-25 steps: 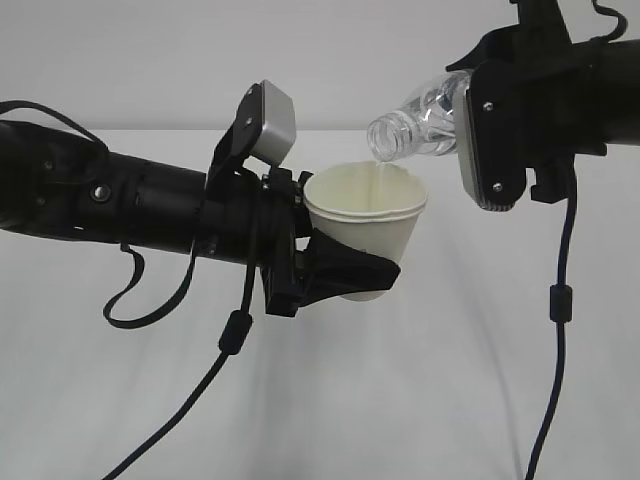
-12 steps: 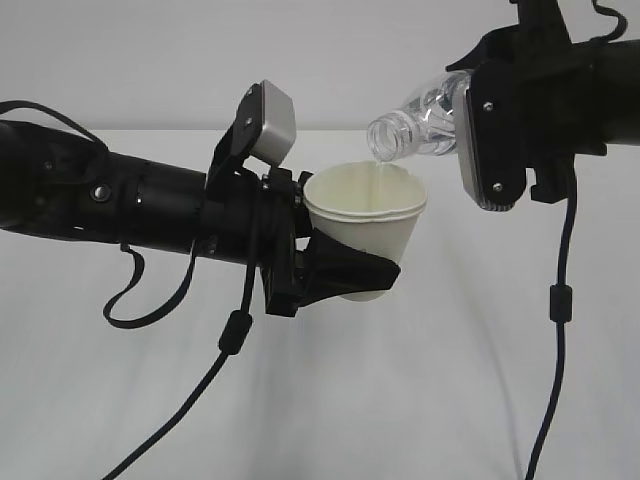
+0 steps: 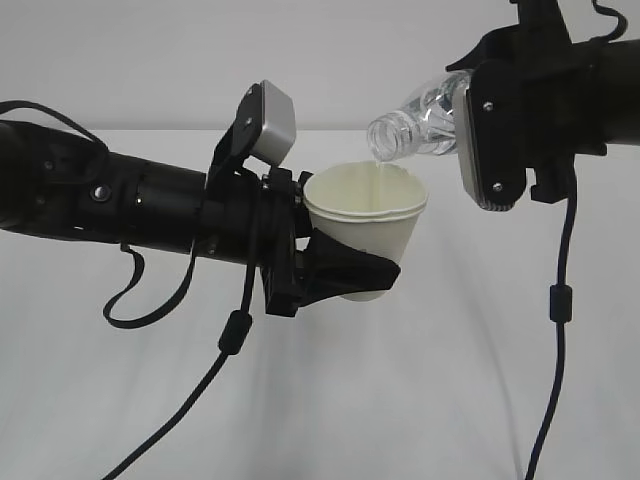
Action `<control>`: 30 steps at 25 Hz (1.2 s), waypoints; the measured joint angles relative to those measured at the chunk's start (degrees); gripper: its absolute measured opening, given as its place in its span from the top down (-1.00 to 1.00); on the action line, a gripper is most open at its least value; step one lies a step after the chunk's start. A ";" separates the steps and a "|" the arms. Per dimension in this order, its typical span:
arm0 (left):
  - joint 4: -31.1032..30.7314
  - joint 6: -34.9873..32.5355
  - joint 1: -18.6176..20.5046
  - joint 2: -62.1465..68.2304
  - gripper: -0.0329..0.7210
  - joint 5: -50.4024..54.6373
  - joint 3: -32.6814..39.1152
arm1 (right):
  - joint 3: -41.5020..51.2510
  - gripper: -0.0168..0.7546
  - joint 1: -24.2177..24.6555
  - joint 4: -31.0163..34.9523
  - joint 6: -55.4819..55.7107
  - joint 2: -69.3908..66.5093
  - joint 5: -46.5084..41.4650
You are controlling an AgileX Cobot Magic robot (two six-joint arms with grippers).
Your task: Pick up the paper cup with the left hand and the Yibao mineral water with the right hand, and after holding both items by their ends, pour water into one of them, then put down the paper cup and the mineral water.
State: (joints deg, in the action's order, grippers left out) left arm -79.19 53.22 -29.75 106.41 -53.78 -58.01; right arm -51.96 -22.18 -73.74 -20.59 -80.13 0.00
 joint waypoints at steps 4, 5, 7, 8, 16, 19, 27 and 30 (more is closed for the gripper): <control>0.00 0.00 0.00 0.00 -0.31 0.00 0.00 | 0.00 -0.22 0.00 -0.21 0.00 0.00 0.00; 0.00 0.00 0.00 0.00 -0.31 0.00 0.00 | 0.00 -0.22 0.00 -0.30 0.00 0.00 0.00; 0.00 0.00 0.00 0.00 -0.31 0.00 0.00 | 0.00 -0.22 0.00 -0.34 0.00 0.00 0.00; 0.00 0.00 0.00 0.00 -0.31 0.00 0.00 | 0.00 -0.22 0.00 -0.34 0.00 0.00 0.00; 0.00 0.00 0.00 0.00 -0.31 0.00 0.00 | 0.00 -0.22 0.00 -1.16 0.00 0.00 0.00; 0.00 0.00 0.00 0.00 -0.31 0.00 0.00 | 0.00 -0.22 0.00 -1.77 0.00 0.00 0.00; 0.00 0.00 0.00 0.00 -0.31 0.00 0.00 | 0.00 -0.22 0.00 -1.88 0.00 0.00 0.00; 0.00 0.00 0.00 0.00 -0.31 0.00 0.00 | 0.00 -0.22 0.00 -1.88 0.00 0.00 0.00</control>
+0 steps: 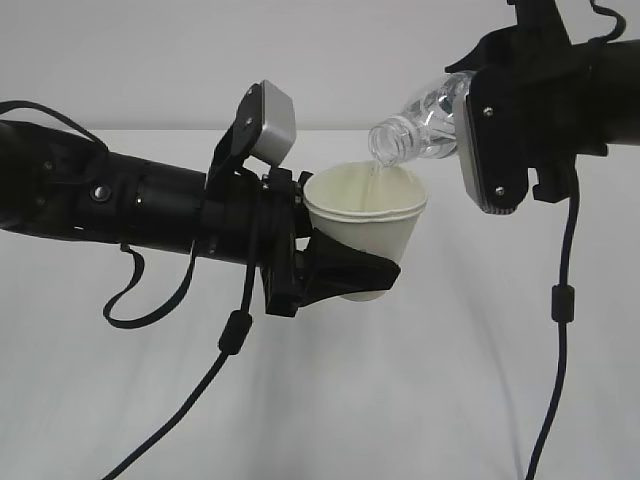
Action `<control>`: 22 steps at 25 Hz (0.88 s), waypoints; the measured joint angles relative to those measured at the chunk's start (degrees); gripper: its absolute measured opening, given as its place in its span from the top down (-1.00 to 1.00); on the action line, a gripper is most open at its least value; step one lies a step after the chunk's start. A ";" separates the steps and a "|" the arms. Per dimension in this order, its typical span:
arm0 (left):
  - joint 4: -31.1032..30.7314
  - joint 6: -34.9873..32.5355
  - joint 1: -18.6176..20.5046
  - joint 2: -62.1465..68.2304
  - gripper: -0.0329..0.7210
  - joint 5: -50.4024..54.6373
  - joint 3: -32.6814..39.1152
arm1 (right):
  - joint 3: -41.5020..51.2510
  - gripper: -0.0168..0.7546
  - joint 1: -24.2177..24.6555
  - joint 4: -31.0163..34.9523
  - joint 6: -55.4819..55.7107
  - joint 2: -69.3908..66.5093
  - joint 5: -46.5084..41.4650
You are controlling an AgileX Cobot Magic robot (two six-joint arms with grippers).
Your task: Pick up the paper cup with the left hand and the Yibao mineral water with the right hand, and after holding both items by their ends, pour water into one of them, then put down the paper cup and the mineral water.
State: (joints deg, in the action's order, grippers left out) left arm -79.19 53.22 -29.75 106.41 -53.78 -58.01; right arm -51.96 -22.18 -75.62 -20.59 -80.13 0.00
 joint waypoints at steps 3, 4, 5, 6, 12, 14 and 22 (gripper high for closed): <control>0.00 0.00 0.00 0.00 -0.31 0.00 0.00 | 0.00 -0.22 0.00 0.00 0.00 0.00 0.00; 0.00 0.00 0.00 0.00 -0.31 0.00 0.00 | 0.00 -0.22 0.00 0.00 0.00 0.00 0.00; 0.00 0.00 0.00 0.00 -0.31 0.00 0.00 | 0.00 -0.22 0.00 0.00 0.00 0.00 0.00; 0.00 0.00 0.00 0.00 -0.31 0.00 0.00 | 0.00 -0.22 0.00 0.00 0.00 0.00 0.00; 0.00 0.00 0.00 0.00 -0.31 0.00 0.00 | 0.00 -0.22 0.00 0.00 0.00 0.00 0.00; 0.00 0.00 0.00 0.00 -0.31 0.00 0.00 | 0.00 -0.22 0.00 0.00 0.00 0.00 0.00; 0.00 0.00 0.00 0.00 -0.31 0.00 0.00 | 0.00 -0.22 0.00 0.00 0.00 0.00 0.00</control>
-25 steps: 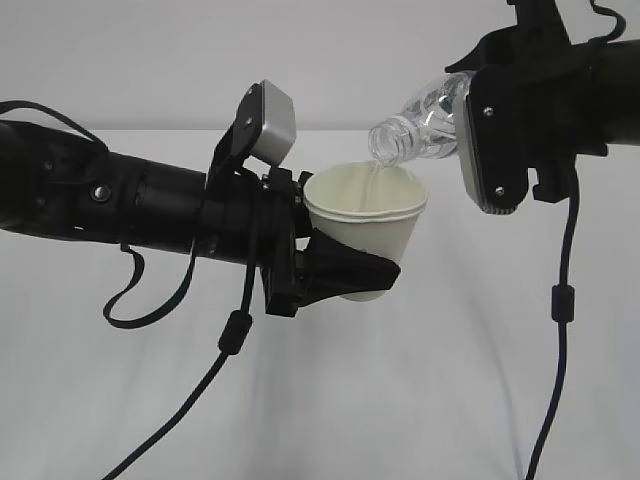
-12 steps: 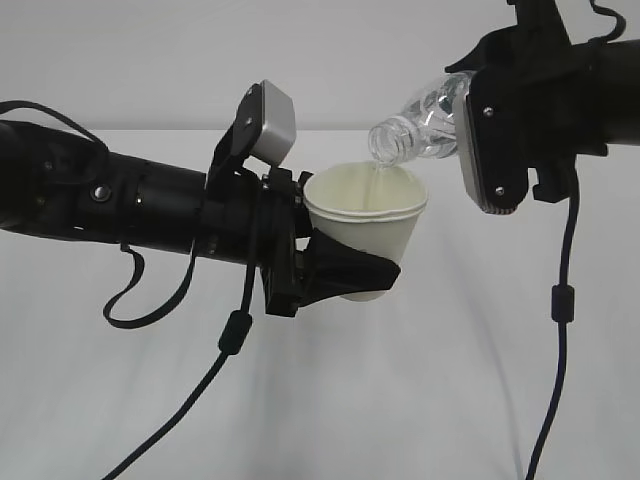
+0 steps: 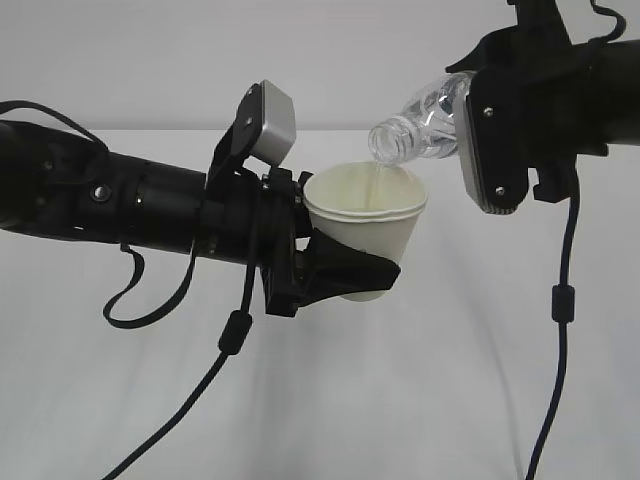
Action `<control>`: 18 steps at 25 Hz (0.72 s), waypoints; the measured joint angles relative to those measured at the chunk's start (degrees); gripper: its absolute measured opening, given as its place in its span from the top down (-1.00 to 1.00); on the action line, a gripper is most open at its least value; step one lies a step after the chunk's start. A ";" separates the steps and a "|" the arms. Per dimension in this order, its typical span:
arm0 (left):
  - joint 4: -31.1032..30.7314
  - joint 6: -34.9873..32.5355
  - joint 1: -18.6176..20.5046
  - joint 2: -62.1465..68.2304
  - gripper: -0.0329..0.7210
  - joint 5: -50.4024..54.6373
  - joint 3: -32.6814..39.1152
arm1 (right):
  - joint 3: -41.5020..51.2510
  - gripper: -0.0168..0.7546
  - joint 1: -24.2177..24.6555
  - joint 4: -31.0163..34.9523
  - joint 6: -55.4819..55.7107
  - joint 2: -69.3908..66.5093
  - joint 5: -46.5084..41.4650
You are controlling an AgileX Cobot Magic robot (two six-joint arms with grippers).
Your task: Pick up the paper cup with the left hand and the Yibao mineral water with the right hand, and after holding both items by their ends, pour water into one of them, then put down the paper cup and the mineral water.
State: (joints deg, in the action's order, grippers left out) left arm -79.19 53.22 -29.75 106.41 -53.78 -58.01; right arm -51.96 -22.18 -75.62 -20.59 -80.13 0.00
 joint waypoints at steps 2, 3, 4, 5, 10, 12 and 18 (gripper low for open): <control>0.00 0.00 0.00 0.00 -0.31 0.00 0.00 | 0.00 -0.22 0.00 0.00 0.00 0.00 0.00; 0.00 0.00 0.00 0.00 -0.31 0.00 0.00 | 0.00 -0.22 0.00 0.00 0.00 0.00 0.00; 0.00 0.00 0.00 0.00 -0.31 0.00 0.00 | 0.00 -0.22 0.00 0.00 0.00 0.00 0.00; 0.00 0.00 0.00 0.00 -0.31 0.00 0.00 | 0.00 -0.22 0.00 0.00 0.00 0.00 0.00; 0.00 0.00 0.00 0.00 -0.31 0.00 0.00 | 0.00 -0.22 0.00 -0.12 0.00 0.00 0.00; 0.00 0.00 0.00 0.00 -0.31 0.00 0.00 | 0.00 -0.22 0.00 -0.35 0.00 0.00 0.00; 0.00 0.00 0.00 0.00 -0.31 0.00 0.00 | 0.00 -0.22 0.00 -0.48 0.00 0.00 0.00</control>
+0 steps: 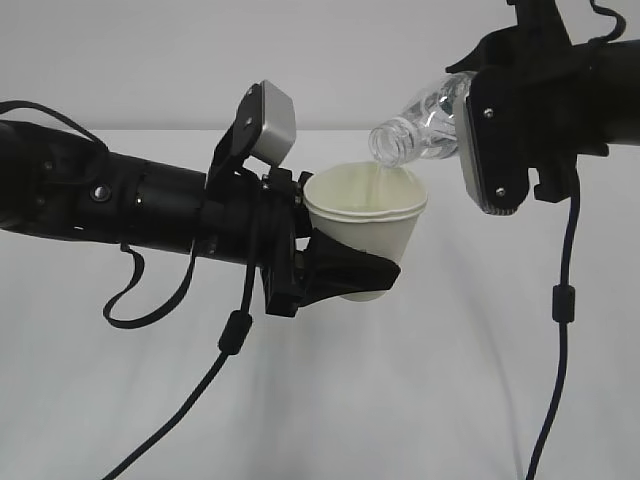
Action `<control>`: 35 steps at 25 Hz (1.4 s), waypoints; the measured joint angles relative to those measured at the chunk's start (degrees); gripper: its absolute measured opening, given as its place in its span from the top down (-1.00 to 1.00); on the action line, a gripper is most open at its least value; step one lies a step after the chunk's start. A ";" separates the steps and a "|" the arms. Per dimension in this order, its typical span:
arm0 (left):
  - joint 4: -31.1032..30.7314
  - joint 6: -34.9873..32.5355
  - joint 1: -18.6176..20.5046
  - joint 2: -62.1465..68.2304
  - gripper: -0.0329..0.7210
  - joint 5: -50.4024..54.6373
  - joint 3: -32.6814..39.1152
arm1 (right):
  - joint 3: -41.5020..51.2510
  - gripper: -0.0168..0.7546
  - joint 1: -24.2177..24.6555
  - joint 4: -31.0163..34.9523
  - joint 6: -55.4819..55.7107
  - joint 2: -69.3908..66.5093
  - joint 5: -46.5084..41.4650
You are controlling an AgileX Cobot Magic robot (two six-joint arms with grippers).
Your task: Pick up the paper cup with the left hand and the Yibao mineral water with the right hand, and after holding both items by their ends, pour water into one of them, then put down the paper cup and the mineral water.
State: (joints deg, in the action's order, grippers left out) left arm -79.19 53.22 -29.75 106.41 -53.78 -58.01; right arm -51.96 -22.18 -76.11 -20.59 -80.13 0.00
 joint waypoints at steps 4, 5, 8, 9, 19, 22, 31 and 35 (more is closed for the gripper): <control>0.00 0.00 0.00 0.00 -0.31 0.00 0.00 | 0.00 -0.22 0.00 0.00 0.00 0.00 0.00; 0.00 0.00 0.00 0.00 -0.31 0.00 0.00 | 0.00 -0.22 0.00 0.00 0.00 0.00 0.00; 0.00 0.00 0.00 0.00 -0.31 -0.19 0.00 | 0.00 -0.22 0.00 0.00 0.00 0.00 0.00; 0.00 0.00 0.00 0.00 -0.31 -0.19 0.00 | 0.00 -0.22 0.00 0.00 0.00 0.00 0.00; 0.00 0.00 0.00 0.00 -0.31 -0.45 0.00 | 0.00 -0.22 0.00 0.00 0.00 0.00 0.00; 0.00 0.00 0.00 0.00 -0.31 -0.45 0.00 | 0.00 -0.22 0.00 0.00 0.00 0.00 0.00; 0.00 0.00 0.00 0.00 -0.31 -0.45 0.00 | 0.00 -0.22 0.00 -0.13 0.00 0.00 0.00; 0.00 0.00 0.00 0.00 -0.31 -0.45 0.00 | 0.00 -0.22 0.00 -0.25 0.00 0.00 0.00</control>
State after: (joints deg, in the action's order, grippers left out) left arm -79.19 53.22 -29.75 106.41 -54.23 -58.01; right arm -51.96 -22.18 -76.36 -20.59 -80.13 0.00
